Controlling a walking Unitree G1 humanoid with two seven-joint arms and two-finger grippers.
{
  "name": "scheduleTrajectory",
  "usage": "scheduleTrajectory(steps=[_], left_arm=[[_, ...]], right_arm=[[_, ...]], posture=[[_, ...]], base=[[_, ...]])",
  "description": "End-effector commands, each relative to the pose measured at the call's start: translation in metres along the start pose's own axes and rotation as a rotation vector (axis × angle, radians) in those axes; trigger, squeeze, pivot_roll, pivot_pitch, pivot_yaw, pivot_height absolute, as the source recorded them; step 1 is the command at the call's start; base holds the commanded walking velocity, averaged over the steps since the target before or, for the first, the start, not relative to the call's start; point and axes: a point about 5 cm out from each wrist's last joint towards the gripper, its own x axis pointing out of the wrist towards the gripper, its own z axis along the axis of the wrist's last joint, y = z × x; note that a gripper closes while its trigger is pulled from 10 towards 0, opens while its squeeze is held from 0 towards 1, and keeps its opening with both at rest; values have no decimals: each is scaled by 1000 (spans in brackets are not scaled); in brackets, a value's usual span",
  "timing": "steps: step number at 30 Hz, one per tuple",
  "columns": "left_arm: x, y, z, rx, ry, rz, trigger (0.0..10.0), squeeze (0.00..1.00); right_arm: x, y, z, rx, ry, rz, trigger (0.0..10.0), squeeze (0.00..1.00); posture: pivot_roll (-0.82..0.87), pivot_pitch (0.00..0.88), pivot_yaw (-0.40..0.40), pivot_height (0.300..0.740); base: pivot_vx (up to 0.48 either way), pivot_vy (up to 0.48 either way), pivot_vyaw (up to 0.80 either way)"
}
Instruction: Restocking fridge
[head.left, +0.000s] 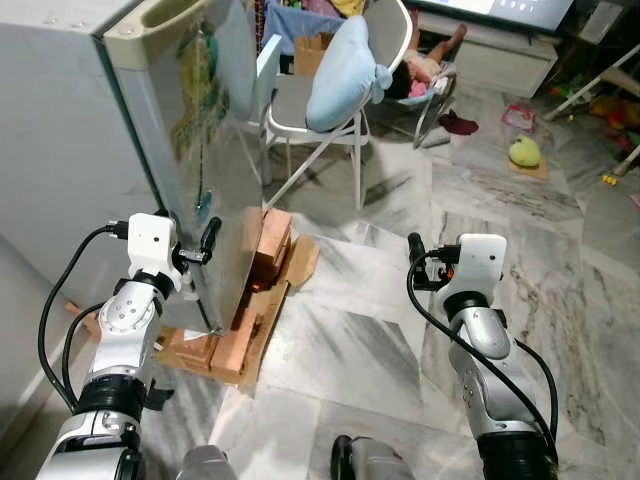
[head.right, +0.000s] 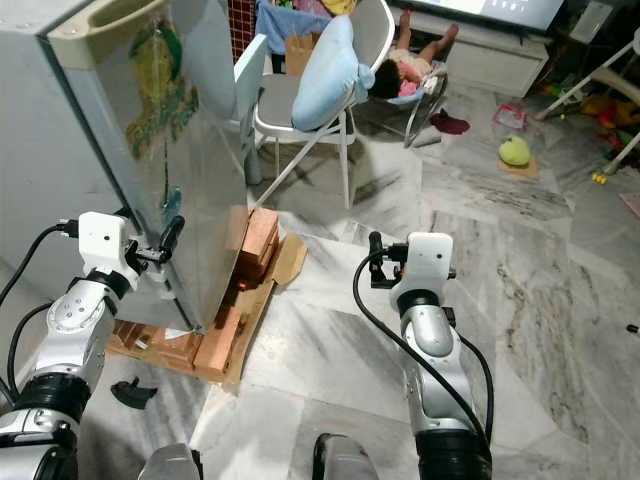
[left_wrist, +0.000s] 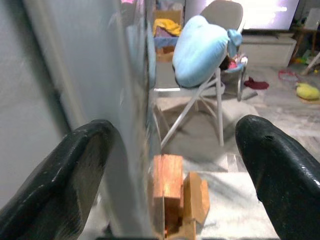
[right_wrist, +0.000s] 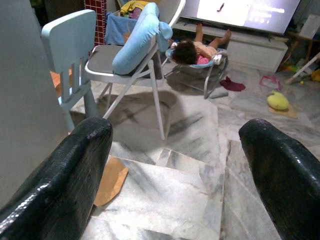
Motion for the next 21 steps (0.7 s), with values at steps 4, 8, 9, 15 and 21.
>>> scheduleTrajectory(steps=[4, 8, 9, 15, 21], left_arm=[[14, -2, 11, 30, -9, -4, 10000, 0], [20, 7, 18, 49, -21, 54, 10000, 0], [21, 9, 20, 46, -22, 66, 10000, 0], [21, 19, 22, 42, -21, 125, 10000, 0], [22, 18, 20, 52, -12, 121, 10000, 0]], right_arm=[[-12, -2, 3, 73, 46, 1, 10000, 0], [-28, -1, 2, 69, 76, 28, 10000, 0], [-32, -3, 1, 66, 83, 28, 10000, 0], [-44, -15, -9, 65, 138, -13, 10000, 0], [-45, -12, -7, 67, 151, -1, 10000, 0]], posture=[[-29, 56, -102, 740], [-47, 59, -98, 740], [-49, 59, -97, 740], [-58, 62, -88, 740], [-52, 63, -89, 740]], base=[[0, 0, 0], [0, 0, 0], [0, 0, 0], [0, 0, 0], [0, 0, 0]])
